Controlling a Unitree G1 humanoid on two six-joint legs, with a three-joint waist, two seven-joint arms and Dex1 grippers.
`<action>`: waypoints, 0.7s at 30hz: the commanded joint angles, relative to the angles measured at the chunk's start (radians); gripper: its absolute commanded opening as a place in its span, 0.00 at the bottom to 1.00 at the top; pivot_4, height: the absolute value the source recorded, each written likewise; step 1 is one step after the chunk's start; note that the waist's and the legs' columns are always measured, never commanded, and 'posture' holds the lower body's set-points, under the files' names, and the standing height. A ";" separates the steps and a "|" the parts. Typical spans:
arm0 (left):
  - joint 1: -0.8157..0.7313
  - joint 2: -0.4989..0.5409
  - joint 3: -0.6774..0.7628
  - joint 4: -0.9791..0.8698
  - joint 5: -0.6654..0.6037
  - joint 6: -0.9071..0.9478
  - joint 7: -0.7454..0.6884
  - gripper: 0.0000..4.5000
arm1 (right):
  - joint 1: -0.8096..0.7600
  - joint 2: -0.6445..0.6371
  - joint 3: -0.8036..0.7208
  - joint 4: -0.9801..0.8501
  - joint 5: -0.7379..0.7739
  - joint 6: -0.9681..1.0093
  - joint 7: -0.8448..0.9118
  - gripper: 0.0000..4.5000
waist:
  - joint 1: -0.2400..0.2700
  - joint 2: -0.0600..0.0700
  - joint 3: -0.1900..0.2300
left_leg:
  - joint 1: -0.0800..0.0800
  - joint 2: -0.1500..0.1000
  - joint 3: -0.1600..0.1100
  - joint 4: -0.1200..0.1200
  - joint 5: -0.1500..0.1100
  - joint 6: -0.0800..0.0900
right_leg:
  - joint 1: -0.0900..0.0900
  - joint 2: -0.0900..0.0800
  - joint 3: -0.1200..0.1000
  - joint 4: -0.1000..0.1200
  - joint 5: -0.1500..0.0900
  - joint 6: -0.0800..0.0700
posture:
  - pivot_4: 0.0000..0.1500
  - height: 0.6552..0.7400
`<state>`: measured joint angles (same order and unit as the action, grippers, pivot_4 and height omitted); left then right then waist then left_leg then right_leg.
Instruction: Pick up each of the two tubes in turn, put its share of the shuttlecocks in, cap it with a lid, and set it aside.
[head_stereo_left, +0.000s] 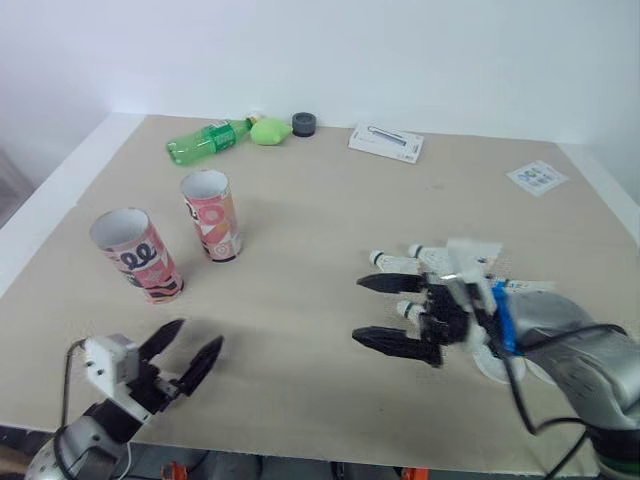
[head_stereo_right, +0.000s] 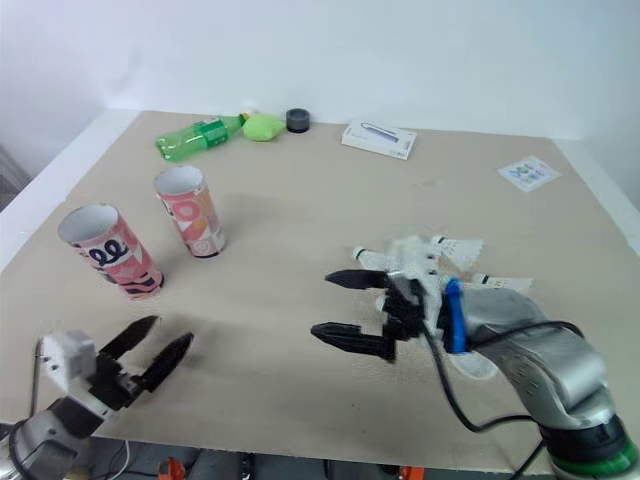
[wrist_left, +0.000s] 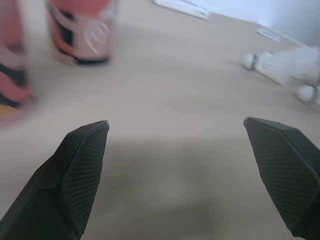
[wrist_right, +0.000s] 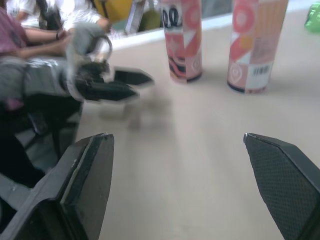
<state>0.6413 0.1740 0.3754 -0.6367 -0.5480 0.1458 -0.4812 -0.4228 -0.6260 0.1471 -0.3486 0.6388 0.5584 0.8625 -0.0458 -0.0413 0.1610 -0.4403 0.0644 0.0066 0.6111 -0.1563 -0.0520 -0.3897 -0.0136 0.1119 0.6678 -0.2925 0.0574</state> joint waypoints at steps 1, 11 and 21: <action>-0.053 -0.008 0.064 -0.003 0.055 -0.041 0.114 1.00 | -0.041 0.060 0.037 0.047 -0.064 -0.081 0.029 0.99 | 0.003 0.000 0.000 | 0.000 0.000 -0.001 0.000 0.001 0.000 | 0.000 0.000 0.000 0.000 0.000 0.001 | 1.00 0.77; -0.325 0.122 0.104 0.198 0.074 -0.006 0.160 1.00 | 0.023 0.090 0.024 -0.010 -0.080 -0.102 0.011 0.99 | 0.001 0.000 0.000 | 0.000 0.002 -0.003 0.004 0.001 0.000 | 0.001 0.002 -0.002 0.002 0.002 0.000 | 1.00 0.77; -0.518 0.226 0.067 0.371 0.074 0.013 0.101 1.00 | 0.070 0.086 -0.030 -0.094 -0.055 -0.075 -0.019 0.99 | 0.002 0.000 0.000 | -0.001 0.001 -0.005 0.005 0.002 -0.001 | 0.000 0.004 -0.002 0.012 0.000 -0.003 | 1.00 0.77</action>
<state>0.1850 0.3725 0.4316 -0.3023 -0.4777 0.1599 -0.3730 -0.3627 -0.5361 0.1552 -0.3788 0.5617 0.4822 0.8524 -0.0440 -0.0413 0.1610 -0.4408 0.0660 0.0016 0.6165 -0.1544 -0.0528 -0.3901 -0.0092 0.1098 0.6805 -0.2935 0.0561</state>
